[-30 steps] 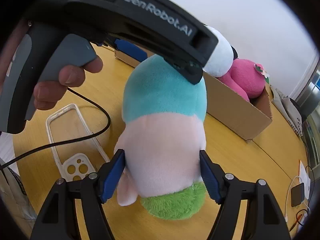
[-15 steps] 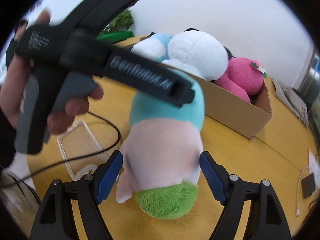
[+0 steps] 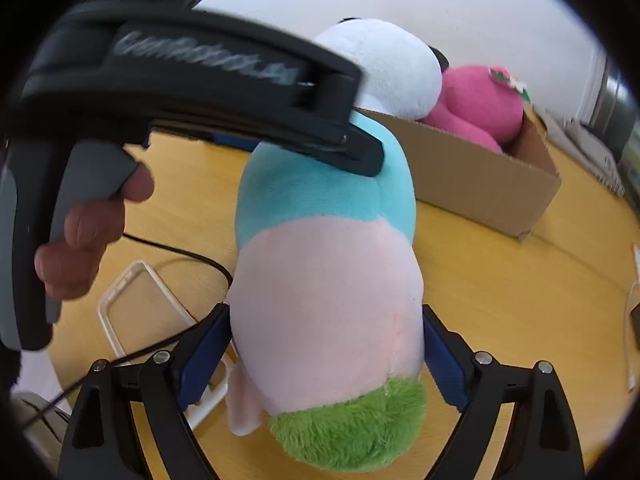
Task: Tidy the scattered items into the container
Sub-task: 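Lift the pig with both grippers and carry it toward the box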
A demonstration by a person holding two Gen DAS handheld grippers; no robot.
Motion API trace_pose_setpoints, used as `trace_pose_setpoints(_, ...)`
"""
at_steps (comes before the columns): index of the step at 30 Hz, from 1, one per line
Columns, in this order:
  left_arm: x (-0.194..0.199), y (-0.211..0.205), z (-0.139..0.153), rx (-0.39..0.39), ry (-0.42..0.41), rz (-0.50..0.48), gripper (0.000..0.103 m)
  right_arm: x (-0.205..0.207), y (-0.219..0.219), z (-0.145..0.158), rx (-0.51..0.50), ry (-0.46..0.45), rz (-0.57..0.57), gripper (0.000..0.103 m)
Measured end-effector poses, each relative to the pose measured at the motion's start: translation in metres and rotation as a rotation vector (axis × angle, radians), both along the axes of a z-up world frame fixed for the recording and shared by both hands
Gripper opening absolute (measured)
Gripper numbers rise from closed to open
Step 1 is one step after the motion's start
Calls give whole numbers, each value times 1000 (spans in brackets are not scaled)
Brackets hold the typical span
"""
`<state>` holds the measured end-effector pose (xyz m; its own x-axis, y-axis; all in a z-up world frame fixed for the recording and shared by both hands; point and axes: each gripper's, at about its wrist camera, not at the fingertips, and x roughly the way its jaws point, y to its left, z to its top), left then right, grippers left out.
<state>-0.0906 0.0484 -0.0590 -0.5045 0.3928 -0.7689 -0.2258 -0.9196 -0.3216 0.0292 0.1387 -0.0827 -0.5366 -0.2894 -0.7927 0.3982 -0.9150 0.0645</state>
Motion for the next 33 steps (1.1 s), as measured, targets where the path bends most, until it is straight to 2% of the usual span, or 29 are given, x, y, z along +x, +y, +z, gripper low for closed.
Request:
trace_pose_setpoints(4, -3, -6, -3, 41, -22, 14, 80, -2, 0, 3, -3, -8, 9, 77)
trace_pose_setpoints(8, 3, -6, 4, 55, -16, -20, 76, 4, 0, 7, -1, 5, -4, 73)
trace_pose_setpoints(12, 6, -1, 14, 64, -45, -40, 74, 17, 0, 14, 20, 39, -28, 71)
trace_pose_setpoints(18, 4, 26, 68, 26, 101, -107, 73, 18, 17, 52, -16, 143, -87, 71)
trace_pose_setpoints(22, -31, 44, 103, -15, 144, -135, 73, -7, 31, 76, -33, 201, -122, 71)
trace_pose_setpoints(27, -93, 74, 150, -110, 253, -182, 73, -69, 51, 110, -49, 281, -176, 71)
trace_pose_setpoints(30, -143, 92, 152, -167, 269, -168, 76, -112, 69, 115, -113, 277, -215, 71)
trace_pose_setpoints(33, -198, 110, 127, -226, 206, -177, 76, -160, 81, 94, -134, 221, -247, 71)
